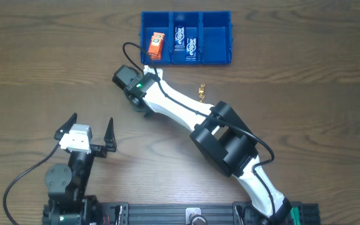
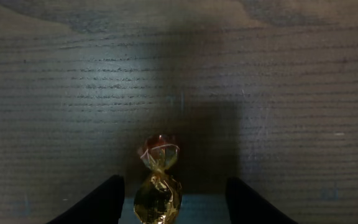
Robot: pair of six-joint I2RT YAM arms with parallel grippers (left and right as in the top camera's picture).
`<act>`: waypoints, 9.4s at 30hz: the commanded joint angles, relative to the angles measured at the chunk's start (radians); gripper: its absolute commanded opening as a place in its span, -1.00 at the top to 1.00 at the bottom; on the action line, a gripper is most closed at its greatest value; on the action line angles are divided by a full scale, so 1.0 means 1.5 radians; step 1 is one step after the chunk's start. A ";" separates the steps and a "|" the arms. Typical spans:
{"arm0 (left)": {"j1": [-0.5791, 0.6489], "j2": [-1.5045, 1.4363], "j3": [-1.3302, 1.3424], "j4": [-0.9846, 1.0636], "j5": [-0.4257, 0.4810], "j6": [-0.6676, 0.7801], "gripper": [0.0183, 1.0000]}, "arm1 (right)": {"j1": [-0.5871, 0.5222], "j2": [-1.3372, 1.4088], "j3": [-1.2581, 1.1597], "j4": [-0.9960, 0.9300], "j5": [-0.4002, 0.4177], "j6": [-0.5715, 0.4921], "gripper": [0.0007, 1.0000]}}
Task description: Sort Candies Into Trays
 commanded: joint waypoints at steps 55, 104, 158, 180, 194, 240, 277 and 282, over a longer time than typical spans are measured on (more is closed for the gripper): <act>0.004 -0.004 -0.014 -0.020 0.004 0.009 -0.99 | 0.008 0.025 -0.006 0.021 -0.001 0.001 0.93; 0.004 -0.004 -0.014 -0.020 0.004 0.009 -1.00 | -0.333 -0.112 -0.001 0.138 0.057 -0.359 -1.00; 0.004 -0.004 -0.014 -0.020 0.004 0.009 -1.00 | -0.210 -0.220 -0.376 0.163 -0.083 -0.200 0.49; 0.004 -0.004 -0.014 -0.020 0.004 0.009 -1.00 | -0.246 -0.525 -0.329 0.120 0.032 -0.310 0.93; 0.004 -0.004 -0.014 -0.020 0.004 0.009 -1.00 | -0.342 -0.258 -0.302 0.525 0.040 -0.431 0.93; 0.004 -0.004 -0.014 -0.020 0.004 0.009 -0.99 | -0.233 -0.176 -0.286 0.153 -0.078 -0.270 -0.93; 0.004 -0.004 -0.014 -0.020 0.004 0.009 -1.00 | -0.240 -0.142 -0.286 0.170 -0.033 -0.183 0.18; 0.004 -0.004 -0.014 -0.020 0.004 0.009 -1.00 | -0.240 -0.142 -0.286 0.169 -0.033 -0.173 0.46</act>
